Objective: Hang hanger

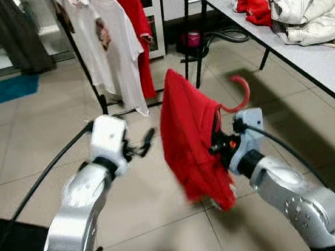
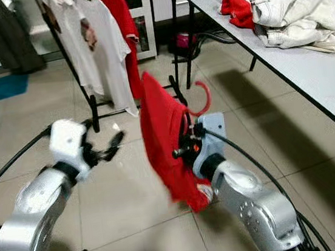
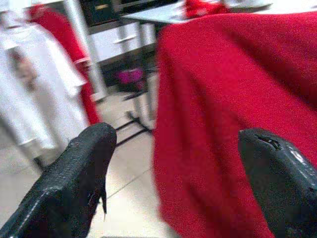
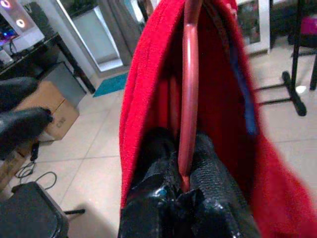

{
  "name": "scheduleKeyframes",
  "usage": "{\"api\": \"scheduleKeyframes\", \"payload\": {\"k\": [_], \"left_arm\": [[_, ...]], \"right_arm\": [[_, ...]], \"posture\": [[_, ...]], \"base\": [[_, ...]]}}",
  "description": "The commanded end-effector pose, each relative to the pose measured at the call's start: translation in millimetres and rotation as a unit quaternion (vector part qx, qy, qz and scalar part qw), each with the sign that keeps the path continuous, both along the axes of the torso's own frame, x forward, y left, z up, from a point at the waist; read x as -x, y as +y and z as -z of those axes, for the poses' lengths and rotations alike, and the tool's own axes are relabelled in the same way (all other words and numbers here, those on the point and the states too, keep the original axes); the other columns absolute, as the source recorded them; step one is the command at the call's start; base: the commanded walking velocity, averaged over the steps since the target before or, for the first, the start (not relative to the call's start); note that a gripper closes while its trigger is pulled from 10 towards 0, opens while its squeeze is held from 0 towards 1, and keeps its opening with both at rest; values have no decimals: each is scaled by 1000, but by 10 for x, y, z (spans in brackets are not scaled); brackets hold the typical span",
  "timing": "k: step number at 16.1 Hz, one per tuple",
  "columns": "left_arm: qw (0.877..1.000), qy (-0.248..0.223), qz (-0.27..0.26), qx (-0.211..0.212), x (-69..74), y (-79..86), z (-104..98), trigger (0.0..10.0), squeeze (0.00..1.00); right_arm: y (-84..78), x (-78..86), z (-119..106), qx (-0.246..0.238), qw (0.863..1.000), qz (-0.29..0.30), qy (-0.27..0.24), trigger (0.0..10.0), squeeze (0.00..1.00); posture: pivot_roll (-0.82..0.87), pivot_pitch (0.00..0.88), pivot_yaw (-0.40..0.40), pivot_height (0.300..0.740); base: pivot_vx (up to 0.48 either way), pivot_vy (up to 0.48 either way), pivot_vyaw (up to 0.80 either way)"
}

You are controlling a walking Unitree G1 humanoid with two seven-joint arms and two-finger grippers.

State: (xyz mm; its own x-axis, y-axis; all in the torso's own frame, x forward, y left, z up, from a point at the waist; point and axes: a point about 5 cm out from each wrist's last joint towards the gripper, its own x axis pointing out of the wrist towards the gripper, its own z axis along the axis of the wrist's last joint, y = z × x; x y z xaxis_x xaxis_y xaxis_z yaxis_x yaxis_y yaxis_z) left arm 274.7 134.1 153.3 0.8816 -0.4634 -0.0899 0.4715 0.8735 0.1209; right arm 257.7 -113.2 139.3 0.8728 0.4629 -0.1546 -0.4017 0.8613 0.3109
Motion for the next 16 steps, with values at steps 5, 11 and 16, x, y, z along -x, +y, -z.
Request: {"api": "scheduleKeyframes", "payload": {"k": [5,11,16], "left_arm": [[998,8,61,10,-87,-238,-24,10000,1000],[975,50,156,153,-96,-569,-196,10000,0],[969,42,186,156,-118,-648,-265,10000,0]], "right_arm": [[-30,-89,-171,1,999,5,-39,10000,0],[96,-134,-199,56,997,-4,-54,10000,0],[147,-138,-237,69,995,-12,-67,10000,0]], "posture": [[54,53,56,740],[49,61,60,740],[50,60,63,740]], "base": [[0,0,0],[0,0,0],[0,0,0]]}}
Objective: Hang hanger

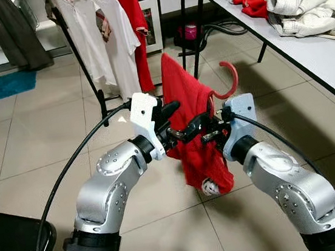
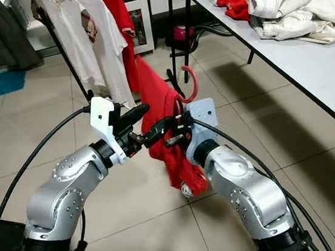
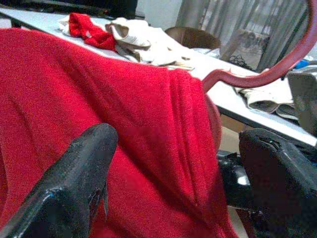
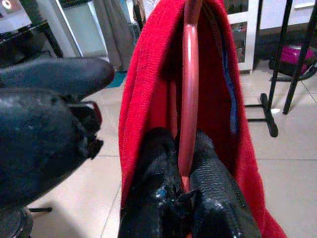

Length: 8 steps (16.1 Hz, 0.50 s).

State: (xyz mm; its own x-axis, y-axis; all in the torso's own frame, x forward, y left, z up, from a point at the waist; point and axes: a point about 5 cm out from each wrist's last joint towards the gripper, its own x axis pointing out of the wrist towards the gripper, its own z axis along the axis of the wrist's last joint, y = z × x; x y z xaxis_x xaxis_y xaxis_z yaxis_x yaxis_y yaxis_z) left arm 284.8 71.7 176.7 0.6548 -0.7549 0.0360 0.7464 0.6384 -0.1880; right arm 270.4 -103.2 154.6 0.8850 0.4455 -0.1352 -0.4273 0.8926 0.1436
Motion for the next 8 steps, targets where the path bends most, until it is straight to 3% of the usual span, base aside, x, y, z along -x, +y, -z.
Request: {"api": "scheduleKeyframes", "payload": {"k": [1,2,3,4,8], "left_arm": [[1000,-7,7,-4,-24,-28,-33,10000,0],[1000,-6,-8,-20,-83,-23,-13,9843,0],[999,-16,-15,-29,-115,-16,-17,1294,0],[999,-19,-17,-31,-128,-15,-20,0,0],[998,-26,-29,-43,-149,0,-4,0,0]], "right_arm": [[51,-10,-85,-1,1000,-13,-19,10000,0],[67,-9,-92,1,1000,-16,-21,10000,0],[75,-8,-96,3,1000,-17,-22,10000,0],[77,-7,-98,3,1000,-17,-23,10000,0],[70,-2,-96,4,1000,-14,-24,10000,0]], "posture": [[50,60,63,740],[48,59,65,740],[46,59,68,740],[46,59,69,740],[45,58,71,740]], "base": [[0,0,0],[0,0,0],[0,0,0],[0,0,0],[0,0,0]]}}
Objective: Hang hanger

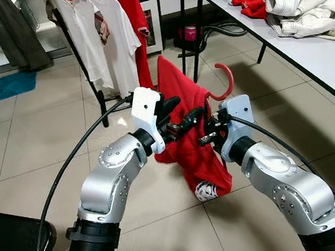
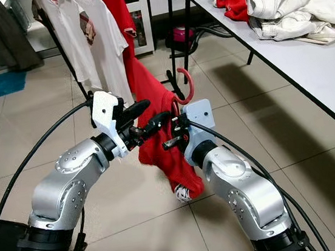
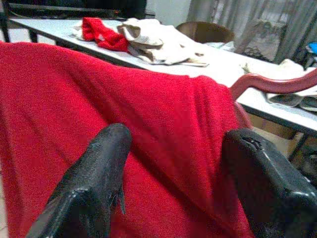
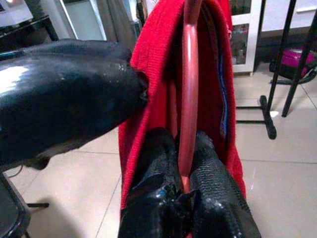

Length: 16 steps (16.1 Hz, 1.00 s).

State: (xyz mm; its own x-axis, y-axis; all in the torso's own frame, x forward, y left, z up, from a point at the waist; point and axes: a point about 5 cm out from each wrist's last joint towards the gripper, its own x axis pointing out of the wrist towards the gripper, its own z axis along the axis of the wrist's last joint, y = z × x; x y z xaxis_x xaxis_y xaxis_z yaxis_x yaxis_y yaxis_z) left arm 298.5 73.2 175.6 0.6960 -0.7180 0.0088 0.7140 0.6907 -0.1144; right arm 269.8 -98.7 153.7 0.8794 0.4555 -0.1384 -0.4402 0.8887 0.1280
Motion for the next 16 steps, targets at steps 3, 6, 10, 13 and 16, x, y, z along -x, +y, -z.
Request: {"api": "scheduleKeyframes", "payload": {"k": [3,6,10,13,16], "left_arm": [[1000,-8,-2,-10,-22,-11,5,0,0],[1000,-8,-2,-12,-34,-13,20,0,0],[1000,1,15,-20,-57,-40,66,0,0],[1000,4,29,12,-47,-34,20,0,0],[999,-27,18,29,28,82,-67,0,0]], "right_arm": [[25,-13,-106,-4,1000,-9,-23,10000,0],[29,-17,-112,-4,1000,-11,-24,10000,0],[42,-14,-145,6,999,-19,-34,10000,0],[16,-26,-136,22,999,-10,-35,10000,0],[-63,-75,-90,52,998,29,-32,10000,0]], "posture": [[47,58,71,740],[46,56,70,740],[42,52,73,740],[36,50,74,740],[39,51,76,740]], "base": [[0,0,0],[0,0,0],[0,0,0],[0,0,0],[0,0,0]]}}
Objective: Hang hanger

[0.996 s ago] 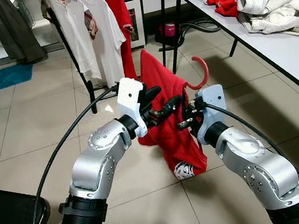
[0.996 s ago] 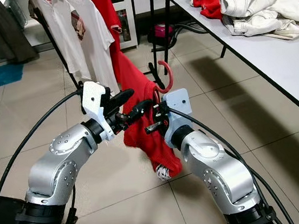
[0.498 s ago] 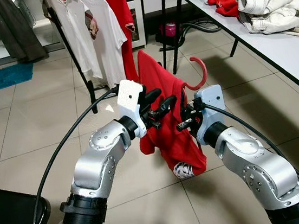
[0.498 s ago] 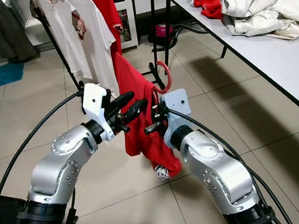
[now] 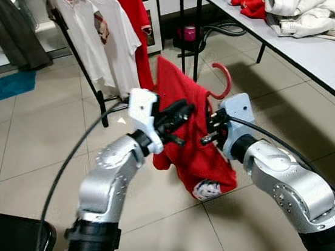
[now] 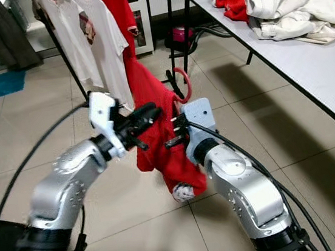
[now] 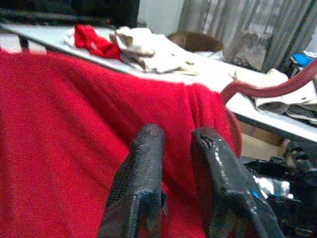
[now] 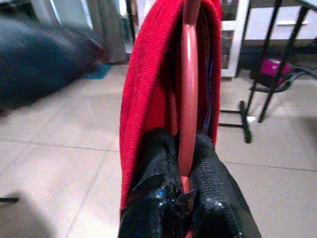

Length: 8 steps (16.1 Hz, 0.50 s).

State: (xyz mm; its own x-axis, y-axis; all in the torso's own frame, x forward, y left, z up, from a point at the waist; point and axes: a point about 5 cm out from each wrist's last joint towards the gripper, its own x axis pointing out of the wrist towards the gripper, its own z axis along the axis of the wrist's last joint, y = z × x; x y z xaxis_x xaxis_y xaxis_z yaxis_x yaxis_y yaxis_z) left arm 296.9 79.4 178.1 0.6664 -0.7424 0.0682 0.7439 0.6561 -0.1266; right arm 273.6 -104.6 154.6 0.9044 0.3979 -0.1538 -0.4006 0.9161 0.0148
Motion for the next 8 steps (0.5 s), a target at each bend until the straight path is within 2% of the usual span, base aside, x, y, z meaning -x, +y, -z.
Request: {"api": "scheduleKeyframes", "payload": {"k": [1,3,4,5,7,8], "left_arm": [[999,-32,-6,-3,28,15,-69,0,0],[999,-44,-8,-6,42,-16,-75,10000,0],[999,-51,-1,2,59,-48,-71,10000,784],[998,-58,2,5,60,-77,-66,10000,1000],[998,-69,-1,-1,33,-116,-42,10000,1000],[996,-89,4,-18,21,-143,-14,10000,1000]], "right_arm": [[-26,-58,-81,2,1000,20,-17,10000,0],[-38,-80,-87,6,999,31,-21,10000,0],[-41,-97,-100,14,999,37,-27,10000,0],[-47,-114,-112,25,998,42,-34,10000,0],[-39,-140,-132,40,997,46,-42,10000,0],[-19,-158,-154,52,996,48,-50,10000,0]], "posture": [[41,51,75,740],[41,51,75,740],[38,50,77,740],[38,49,76,740],[34,48,74,740],[29,47,77,740]], "base": [[0,0,0],[0,0,0],[0,0,0],[0,0,0],[0,0,0],[0,0,0]]}}
